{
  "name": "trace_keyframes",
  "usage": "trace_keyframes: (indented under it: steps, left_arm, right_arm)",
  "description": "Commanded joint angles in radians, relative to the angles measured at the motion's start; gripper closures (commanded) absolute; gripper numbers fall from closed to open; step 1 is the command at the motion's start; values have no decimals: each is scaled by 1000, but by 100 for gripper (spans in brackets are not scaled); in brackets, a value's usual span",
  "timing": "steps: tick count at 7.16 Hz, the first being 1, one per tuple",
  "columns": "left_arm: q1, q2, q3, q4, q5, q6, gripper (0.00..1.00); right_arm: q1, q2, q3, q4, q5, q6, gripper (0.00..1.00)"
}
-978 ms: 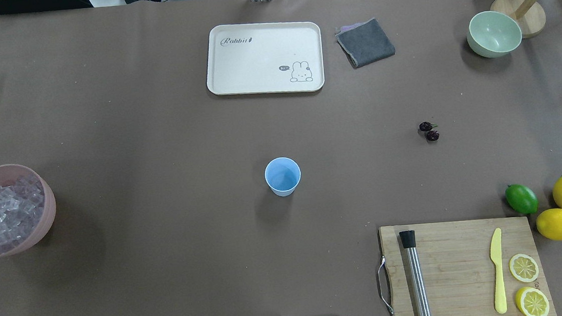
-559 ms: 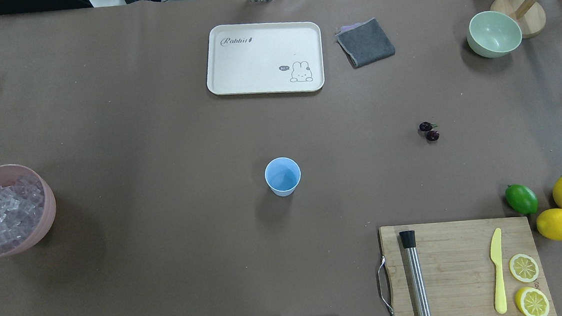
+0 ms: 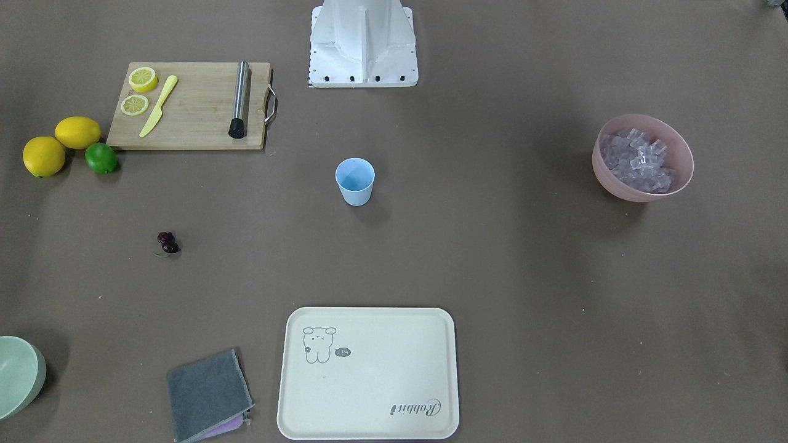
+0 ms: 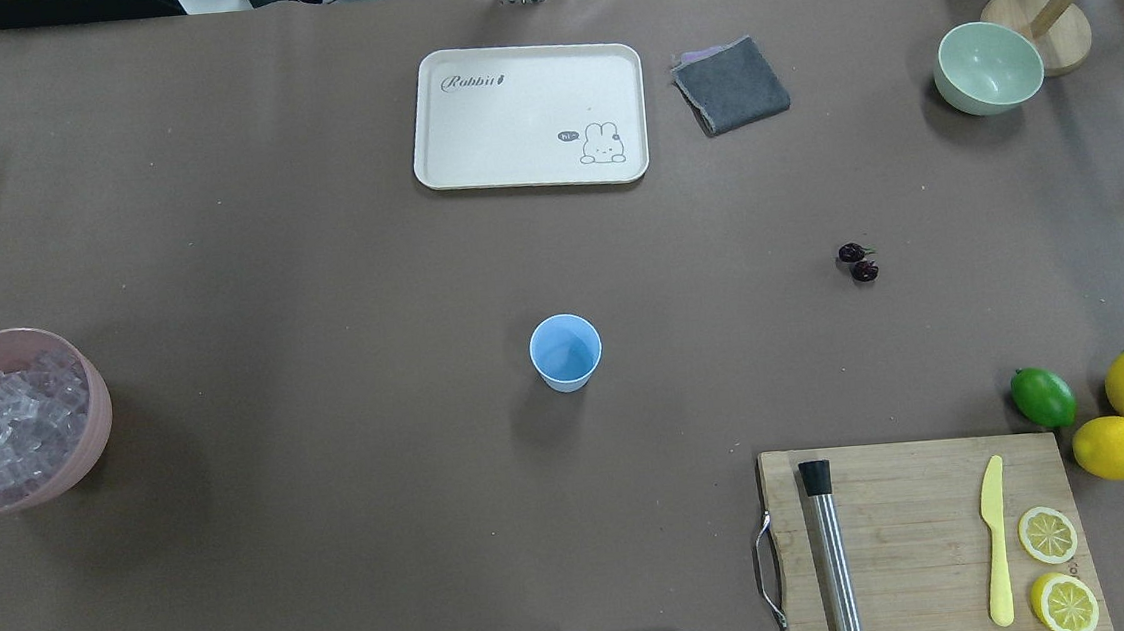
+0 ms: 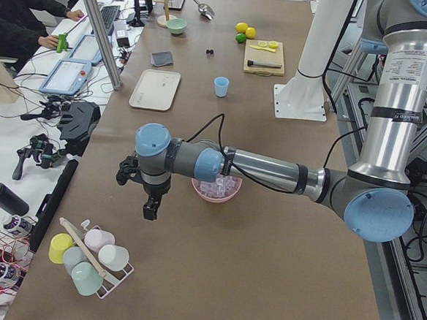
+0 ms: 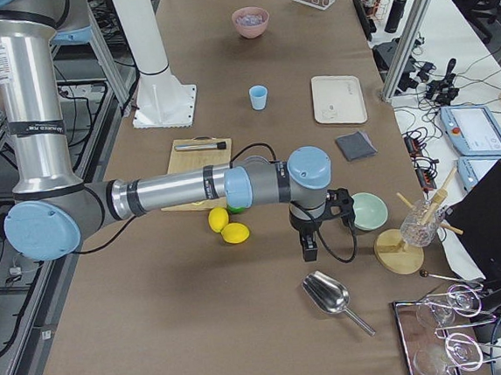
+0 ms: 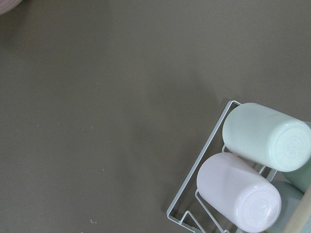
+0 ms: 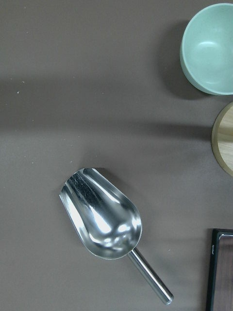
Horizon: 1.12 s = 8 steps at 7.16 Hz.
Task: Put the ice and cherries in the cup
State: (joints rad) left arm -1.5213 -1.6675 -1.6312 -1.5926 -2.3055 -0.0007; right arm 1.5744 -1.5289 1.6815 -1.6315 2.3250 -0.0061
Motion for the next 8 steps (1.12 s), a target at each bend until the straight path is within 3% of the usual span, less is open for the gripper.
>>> trace_keyframes:
  steps: [1, 5, 8]
  left_arm:
    - [-6, 6, -18, -12, 5, -1, 1]
    - [-13, 14, 22, -52, 11, 7, 1]
    - [-13, 87, 11, -187, 9, -1, 1]
  right_arm:
    - [1, 12, 3, 1, 1, 0, 0]
    - [1, 10, 3, 1, 22, -2, 0]
    - [1, 9, 4, 1, 24, 0, 0]
